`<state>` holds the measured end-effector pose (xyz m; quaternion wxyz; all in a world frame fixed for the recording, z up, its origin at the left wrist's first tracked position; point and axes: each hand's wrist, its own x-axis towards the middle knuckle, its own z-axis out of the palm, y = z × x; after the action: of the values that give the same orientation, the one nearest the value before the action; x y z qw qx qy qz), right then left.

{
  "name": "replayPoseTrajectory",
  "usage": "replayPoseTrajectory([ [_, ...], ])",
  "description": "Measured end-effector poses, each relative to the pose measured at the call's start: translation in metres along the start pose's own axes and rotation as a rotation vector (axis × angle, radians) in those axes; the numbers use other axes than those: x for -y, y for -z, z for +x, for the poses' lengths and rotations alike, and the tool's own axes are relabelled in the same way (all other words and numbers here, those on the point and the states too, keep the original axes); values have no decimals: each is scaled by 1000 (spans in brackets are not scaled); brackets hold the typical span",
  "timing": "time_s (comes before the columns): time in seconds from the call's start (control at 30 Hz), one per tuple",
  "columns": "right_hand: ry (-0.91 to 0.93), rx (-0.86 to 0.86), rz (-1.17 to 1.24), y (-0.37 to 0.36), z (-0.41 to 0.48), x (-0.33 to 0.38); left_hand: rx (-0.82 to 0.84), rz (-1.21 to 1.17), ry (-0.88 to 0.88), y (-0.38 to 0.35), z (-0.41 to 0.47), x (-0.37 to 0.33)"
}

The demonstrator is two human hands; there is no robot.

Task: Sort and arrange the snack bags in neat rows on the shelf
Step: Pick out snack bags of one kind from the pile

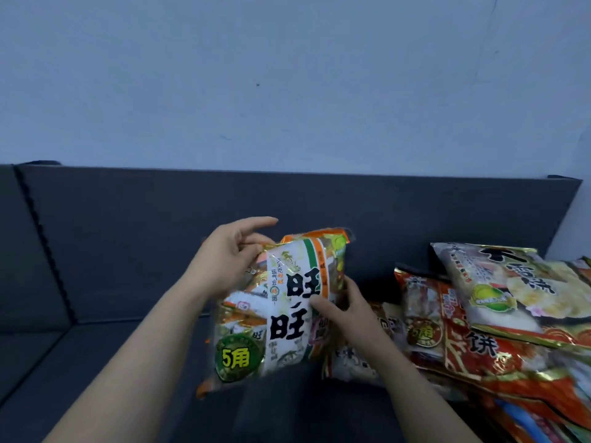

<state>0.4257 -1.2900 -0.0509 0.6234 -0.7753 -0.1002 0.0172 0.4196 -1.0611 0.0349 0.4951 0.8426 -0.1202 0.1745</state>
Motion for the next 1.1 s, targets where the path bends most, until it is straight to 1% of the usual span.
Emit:
replayPoseTrajectory([
  [0.07, -25, -37, -16, -20, 3, -10, -118, 158, -76, 2, 1, 27],
  [0.1, -57, -75, -87, -29, 6, -19, -156, 275, -106, -1, -2, 42],
  [0.13, -84, -102, -201, -37, 9, -28, -179, 382, -89, -5, -9, 57],
  [0.17, -116, -102, -317, -43, 11, -37, -193, 434, -26, -9, -17, 72],
  [0.2, -132, -86, -379, -48, 12, -47, -204, 408, 65, -13, -28, 86],
  [0.3, -117, -77, -336, -53, 9, -56, -186, 116, 359, -22, -65, 119],
  [0.37, -97, -53, -314, -54, 6, -56, -90, -48, 509, -27, -88, 135],
  [0.4, -81, -20, -317, -56, 4, -56, -40, -105, 539, -29, -97, 143],
  [0.47, -68, -1, -358, -60, 0, -56, -29, -137, 509, -36, -107, 151],
  [0.6, -42, -101, -409, -66, 0, -62, -67, -96, 311, -46, -99, 149],
  [0.67, -51, -130, -425, -67, 3, -64, -73, -79, 255, -51, -92, 149],
  [0.83, -61, -171, -497, -69, 7, -67, -82, -102, 258, -61, -86, 160],
  [1.0, -49, -186, -525, -68, 7, -65, -43, -88, 278, -58, -84, 170],
  [1.07, -24, -185, -541, -66, 5, -60, -80, -91, 299, -57, -84, 165],
  [1.1, -1, -191, -556, -63, 4, -57, -137, -81, 306, -57, -85, 160],
])
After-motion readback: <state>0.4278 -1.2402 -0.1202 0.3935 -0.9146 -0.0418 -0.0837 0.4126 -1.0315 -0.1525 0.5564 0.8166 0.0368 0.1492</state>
